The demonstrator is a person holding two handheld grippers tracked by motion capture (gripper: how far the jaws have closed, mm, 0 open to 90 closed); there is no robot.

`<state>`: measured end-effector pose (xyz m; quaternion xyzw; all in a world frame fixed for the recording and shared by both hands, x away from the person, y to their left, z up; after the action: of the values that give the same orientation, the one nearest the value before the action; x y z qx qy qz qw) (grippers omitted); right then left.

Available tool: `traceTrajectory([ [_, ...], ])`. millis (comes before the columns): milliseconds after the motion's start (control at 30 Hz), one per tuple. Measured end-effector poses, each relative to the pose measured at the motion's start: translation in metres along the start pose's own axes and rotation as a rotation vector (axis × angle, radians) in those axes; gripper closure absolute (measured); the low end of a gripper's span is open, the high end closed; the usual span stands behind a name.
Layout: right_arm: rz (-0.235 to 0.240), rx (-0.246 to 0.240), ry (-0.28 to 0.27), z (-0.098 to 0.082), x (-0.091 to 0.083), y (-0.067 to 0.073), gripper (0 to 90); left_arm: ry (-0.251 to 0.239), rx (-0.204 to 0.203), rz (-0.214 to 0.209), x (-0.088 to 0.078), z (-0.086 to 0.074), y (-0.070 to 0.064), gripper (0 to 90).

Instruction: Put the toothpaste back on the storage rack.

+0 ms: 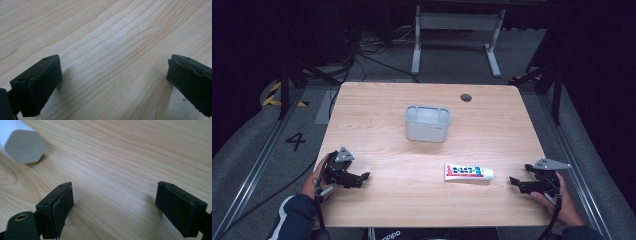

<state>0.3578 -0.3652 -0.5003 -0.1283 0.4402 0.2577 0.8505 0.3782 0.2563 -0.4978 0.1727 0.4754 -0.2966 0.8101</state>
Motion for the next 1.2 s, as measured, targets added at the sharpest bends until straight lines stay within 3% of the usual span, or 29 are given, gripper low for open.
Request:
traceTrajectory([
  [200,-0.007,0.005,0.0,-0.001,-0.001,0.001,15.2,-0.004,0.0,-0.008,0.0,0.0,0.001,0.4],
  [267,-0.008,0.007,0.0,-0.001,-0.001,0.001,15.2,-0.008,0.003,0.008,0.0,-0.001,0.002,0.4],
  [500,0.007,-0.019,0.027,0.001,-0.002,-0.001,15.0,-0.008,-0.003,0.015,-0.001,-0.002,0.0,0.4],
  [667,0.017,-0.08,0.044,0.008,-0.001,0.002,19.4,-0.004,0.002,0.001,-0.001,-0.003,0.001,0.4],
  [800,0.062,-0.136,0.054,0.015,-0.001,0.012,21.6,-0.008,0.008,-0.007,-0.001,-0.002,0.002,0.1],
  [1000,0.091,-0.213,0.012,0.032,-0.009,0.029,21.6,-0.007,0.003,-0.008,-0.001,-0.003,0.001,0.4],
  [1200,0.118,-0.254,0.004,0.04,-0.012,0.041,21.5,-0.007,0.003,-0.009,-0.001,-0.004,0.001,0.4],
])
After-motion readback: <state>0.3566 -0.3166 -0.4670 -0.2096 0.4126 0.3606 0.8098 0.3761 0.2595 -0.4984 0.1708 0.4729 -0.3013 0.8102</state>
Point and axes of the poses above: each handheld gripper's, and its own axes: x roughly forward along the jaws, z roughly out of its top, y roughly to its left, the point moved 2 cm from there along x, roughly forward along the jaws, and after that the axes turned 12 degrees about y, right-handed, at the moved point
